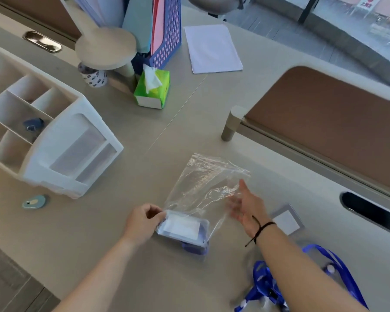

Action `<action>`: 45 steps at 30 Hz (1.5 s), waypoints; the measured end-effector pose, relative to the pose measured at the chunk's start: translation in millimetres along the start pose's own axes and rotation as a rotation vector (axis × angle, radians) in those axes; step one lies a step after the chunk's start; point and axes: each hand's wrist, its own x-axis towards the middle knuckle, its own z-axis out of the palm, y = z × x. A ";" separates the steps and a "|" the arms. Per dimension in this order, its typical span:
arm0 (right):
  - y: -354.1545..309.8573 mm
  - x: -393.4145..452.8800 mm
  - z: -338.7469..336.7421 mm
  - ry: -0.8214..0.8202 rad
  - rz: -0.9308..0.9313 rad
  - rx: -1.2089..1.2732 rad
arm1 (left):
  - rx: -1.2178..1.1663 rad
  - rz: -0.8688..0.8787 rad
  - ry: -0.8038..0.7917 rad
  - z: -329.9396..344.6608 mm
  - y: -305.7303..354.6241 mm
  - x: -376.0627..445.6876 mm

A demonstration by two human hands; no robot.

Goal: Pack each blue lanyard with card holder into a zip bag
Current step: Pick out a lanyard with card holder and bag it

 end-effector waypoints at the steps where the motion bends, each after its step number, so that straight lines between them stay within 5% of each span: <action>1: 12.5 -4.2 -3.7 0.007 -0.007 -0.084 | 0.009 0.008 0.004 1.0 0.8 -1.1; 8: 97.5 -42.2 1.0 -0.219 0.031 -0.381 | 0.009 0.021 0.038 7.9 3.2 -10.2; 21: 94.7 -44.5 1.9 -0.120 0.038 -0.360 | 0.036 -0.026 0.190 13.8 14.9 -19.1; 28: 100.0 -56.1 -1.7 -0.195 0.072 -0.269 | 0.105 -0.094 0.034 5.3 4.6 -19.0; 41: 112.7 -60.0 -18.3 -0.048 -0.182 -0.485 | 0.511 0.030 0.146 -0.8 8.1 -31.9; 45: 102.3 -80.0 -54.7 -0.016 -0.228 -0.396 | 0.687 0.260 0.262 19.0 20.2 -48.1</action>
